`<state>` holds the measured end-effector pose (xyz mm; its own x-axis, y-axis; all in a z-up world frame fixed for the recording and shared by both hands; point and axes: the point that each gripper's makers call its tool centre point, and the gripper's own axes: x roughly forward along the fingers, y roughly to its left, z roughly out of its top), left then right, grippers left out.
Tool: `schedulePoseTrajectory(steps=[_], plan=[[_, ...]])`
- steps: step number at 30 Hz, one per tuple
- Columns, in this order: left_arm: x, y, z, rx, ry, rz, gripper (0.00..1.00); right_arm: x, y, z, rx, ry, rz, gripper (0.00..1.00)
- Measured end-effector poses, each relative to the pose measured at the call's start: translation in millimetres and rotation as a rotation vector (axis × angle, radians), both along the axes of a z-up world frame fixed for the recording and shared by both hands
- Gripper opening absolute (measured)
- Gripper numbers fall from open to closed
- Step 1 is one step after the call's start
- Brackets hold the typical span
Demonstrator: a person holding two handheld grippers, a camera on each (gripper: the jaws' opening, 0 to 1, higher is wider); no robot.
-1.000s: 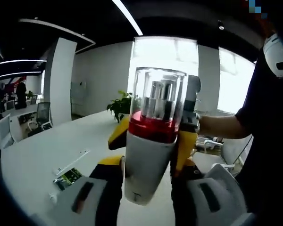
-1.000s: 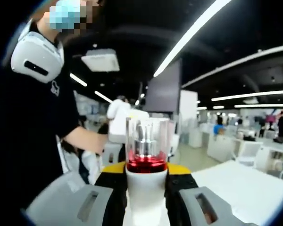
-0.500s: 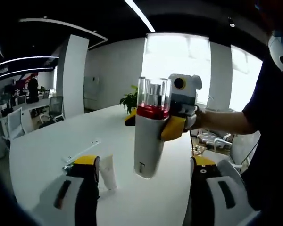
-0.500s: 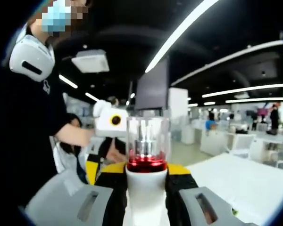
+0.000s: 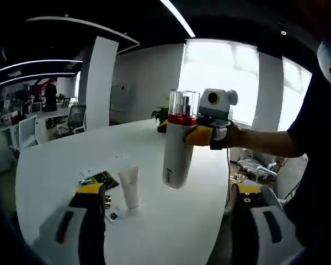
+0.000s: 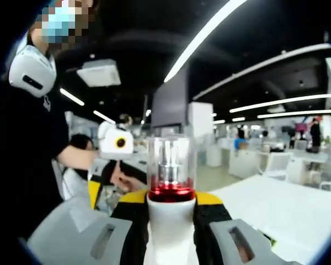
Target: Arrange the skincare products in the storage area until every visible bottle or jar stands upright without overlapping.
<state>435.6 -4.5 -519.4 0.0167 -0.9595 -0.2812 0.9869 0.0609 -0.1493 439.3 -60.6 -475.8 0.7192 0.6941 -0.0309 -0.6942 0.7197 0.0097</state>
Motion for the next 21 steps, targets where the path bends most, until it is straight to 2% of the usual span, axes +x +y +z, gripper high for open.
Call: schedulePoseTrajectory(steps=[5, 12, 18, 21], plan=[[4.6, 7.7, -5.4, 0.012, 0.013, 0.038, 0.99, 0.9, -5.8, -6.8, 0.004, -0.003, -0.023, 0.23], [13.2, 17.2, -14.6, 0.018, 0.027, 0.084, 0.99, 6.0, -17.7, -19.3, -0.016, -0.001, -0.053, 0.23], [15.9, 30.4, -29.8, 0.035, 0.041, 0.121, 0.99, 10.4, -26.3, -33.6, -0.022, -0.008, -0.061, 0.23], [23.9, 40.8, -44.2, 0.028, 0.034, 0.182, 0.96, 14.5, -35.2, -46.8, -0.006, -0.008, -0.082, 0.23]])
